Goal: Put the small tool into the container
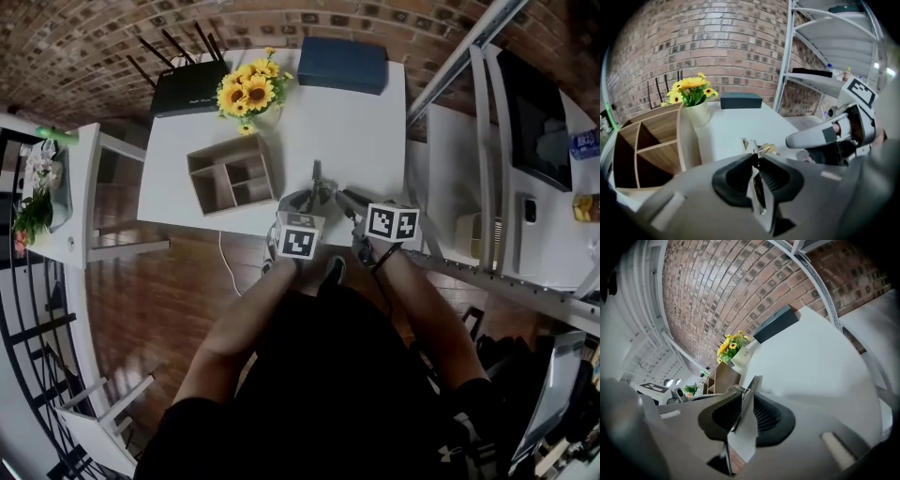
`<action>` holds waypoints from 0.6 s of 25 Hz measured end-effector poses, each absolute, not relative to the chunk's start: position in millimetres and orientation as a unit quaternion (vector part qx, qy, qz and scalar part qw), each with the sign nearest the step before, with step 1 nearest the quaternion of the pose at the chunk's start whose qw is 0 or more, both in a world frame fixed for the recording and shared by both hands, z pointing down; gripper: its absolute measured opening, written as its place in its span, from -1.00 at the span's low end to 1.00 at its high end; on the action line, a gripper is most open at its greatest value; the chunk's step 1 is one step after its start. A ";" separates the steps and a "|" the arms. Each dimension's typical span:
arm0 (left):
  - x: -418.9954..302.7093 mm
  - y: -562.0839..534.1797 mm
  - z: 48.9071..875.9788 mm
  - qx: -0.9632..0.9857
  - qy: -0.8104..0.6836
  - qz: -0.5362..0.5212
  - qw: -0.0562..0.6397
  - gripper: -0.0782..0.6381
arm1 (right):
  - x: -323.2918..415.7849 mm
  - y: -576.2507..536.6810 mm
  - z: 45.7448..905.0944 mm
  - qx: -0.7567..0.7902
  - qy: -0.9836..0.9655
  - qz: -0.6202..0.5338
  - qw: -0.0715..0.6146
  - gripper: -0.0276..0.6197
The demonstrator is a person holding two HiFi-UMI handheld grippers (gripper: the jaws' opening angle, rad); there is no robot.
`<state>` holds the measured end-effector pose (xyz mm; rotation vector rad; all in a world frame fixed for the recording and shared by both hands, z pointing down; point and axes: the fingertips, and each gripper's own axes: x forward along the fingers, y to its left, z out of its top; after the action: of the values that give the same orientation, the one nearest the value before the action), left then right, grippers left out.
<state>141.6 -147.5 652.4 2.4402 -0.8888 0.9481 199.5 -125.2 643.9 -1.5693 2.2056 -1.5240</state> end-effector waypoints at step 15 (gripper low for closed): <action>101.8 -127.9 627.1 0.897 -0.279 0.325 0.108 -0.65 | 139.3 -128.2 626.5 -0.528 0.661 -0.533 -0.025 -0.80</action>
<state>101.8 -127.9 627.1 2.6405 -0.8205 0.9553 139.3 -128.2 626.5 -1.6843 2.1085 -1.7028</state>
